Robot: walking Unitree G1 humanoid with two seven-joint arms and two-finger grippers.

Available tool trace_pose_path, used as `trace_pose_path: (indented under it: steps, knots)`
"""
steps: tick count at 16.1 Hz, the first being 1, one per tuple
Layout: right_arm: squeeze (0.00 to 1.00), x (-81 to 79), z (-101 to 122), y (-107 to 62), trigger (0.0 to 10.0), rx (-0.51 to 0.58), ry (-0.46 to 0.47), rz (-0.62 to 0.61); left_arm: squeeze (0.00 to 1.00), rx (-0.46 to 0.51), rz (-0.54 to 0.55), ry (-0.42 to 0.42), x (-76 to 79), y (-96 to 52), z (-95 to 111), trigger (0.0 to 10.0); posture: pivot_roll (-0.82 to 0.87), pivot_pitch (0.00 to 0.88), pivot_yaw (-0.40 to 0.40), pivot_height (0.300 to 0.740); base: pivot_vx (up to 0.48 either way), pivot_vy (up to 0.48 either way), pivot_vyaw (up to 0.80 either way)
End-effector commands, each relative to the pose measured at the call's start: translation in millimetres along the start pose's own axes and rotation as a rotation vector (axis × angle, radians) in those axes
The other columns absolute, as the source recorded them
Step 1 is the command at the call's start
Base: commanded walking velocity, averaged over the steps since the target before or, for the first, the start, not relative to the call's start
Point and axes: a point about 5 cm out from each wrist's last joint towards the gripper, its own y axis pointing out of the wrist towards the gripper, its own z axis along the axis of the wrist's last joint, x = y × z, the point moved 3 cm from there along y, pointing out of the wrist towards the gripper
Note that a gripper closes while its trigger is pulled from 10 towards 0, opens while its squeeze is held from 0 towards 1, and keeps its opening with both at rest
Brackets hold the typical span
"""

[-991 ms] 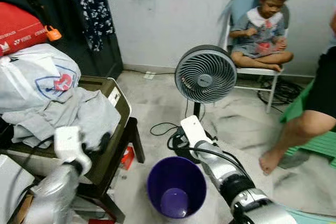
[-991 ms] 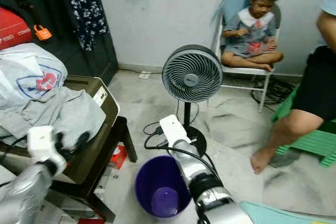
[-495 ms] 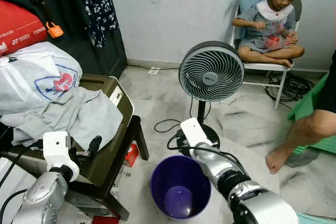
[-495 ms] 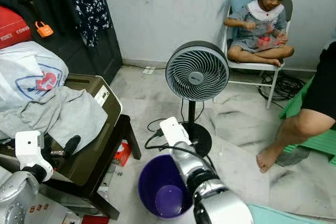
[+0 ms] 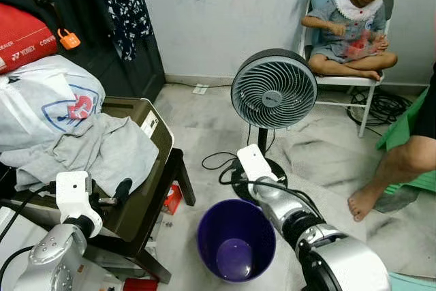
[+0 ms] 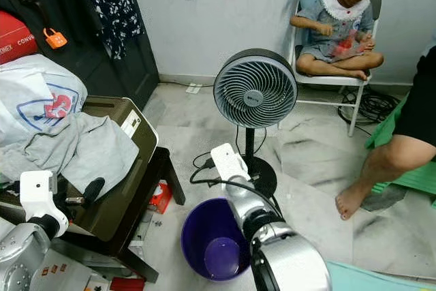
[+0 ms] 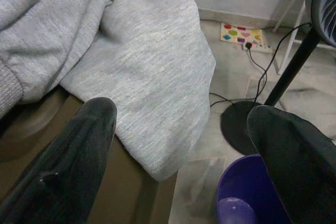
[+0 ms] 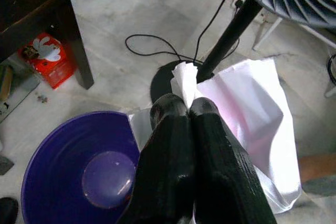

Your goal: Clean up the room

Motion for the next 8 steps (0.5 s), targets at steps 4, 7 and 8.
trace_pose_path:
  steps: [4, 7, 8]
  knots:
    - [0.0, -7.5, -2, -0.7, 10.0, -0.01, 0.009, 0.008, 0.0, -0.008, 0.032, 0.03, -14.4, -14.9, 7, 10.0, 0.04, 0.126, 0.132, 0.74, 0.0, 0.0, 0.0]
    - [0.0, -16.0, -11, -2.3, 10.0, -0.034, 0.016, 0.021, 0.0, -0.016, 0.033, 0.041, -16.6, -19.7, 10, 10.0, 0.06, 0.15, 0.148, 0.74, 0.0, 0.0, 0.0]
    - [0.0, -18.2, -15, -2.9, 10.0, -0.046, 0.02, 0.023, 0.0, -0.023, 0.032, 0.044, -16.6, -21.4, 10, 10.0, 0.06, 0.157, 0.155, 0.74, 0.0, 0.0, 0.0]
